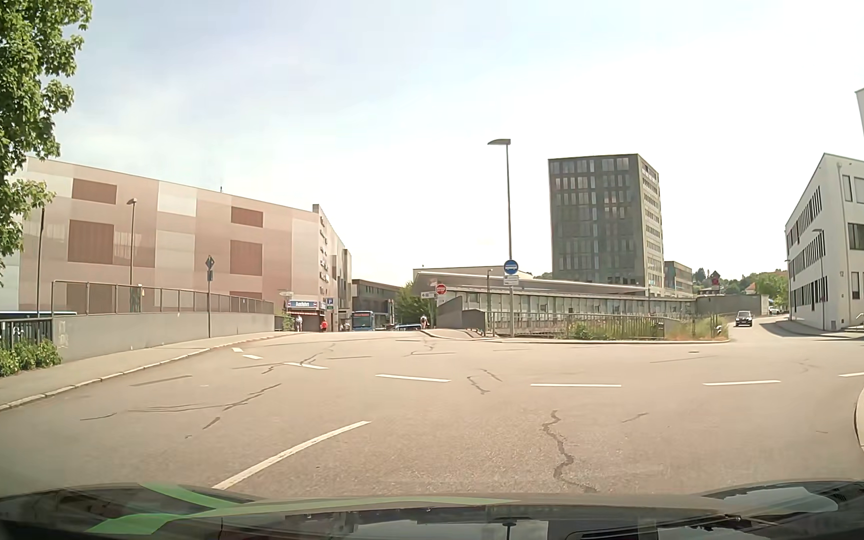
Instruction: Follow the waypoints while adhering to traffic rules and regulations
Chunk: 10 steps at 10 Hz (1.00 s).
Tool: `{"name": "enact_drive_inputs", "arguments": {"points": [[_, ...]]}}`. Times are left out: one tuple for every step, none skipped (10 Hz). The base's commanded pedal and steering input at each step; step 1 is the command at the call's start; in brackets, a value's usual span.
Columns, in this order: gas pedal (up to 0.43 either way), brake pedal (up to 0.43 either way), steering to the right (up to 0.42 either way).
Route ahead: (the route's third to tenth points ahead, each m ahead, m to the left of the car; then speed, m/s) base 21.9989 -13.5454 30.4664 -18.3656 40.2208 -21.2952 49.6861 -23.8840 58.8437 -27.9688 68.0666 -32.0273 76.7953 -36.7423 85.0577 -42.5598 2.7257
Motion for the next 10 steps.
{"name": "enact_drive_inputs", "arguments": {"points": [[0.047,0.000,0.164],[0.047,0.000,0.173],[0.047,0.000,0.189],[0.047,0.000,0.206],[0.067,0.000,0.229],[0.079,0.000,0.251],[0.087,0.000,0.268],[0.098,0.000,0.275],[0.098,0.000,0.281],[0.110,0.000,0.285]]}}
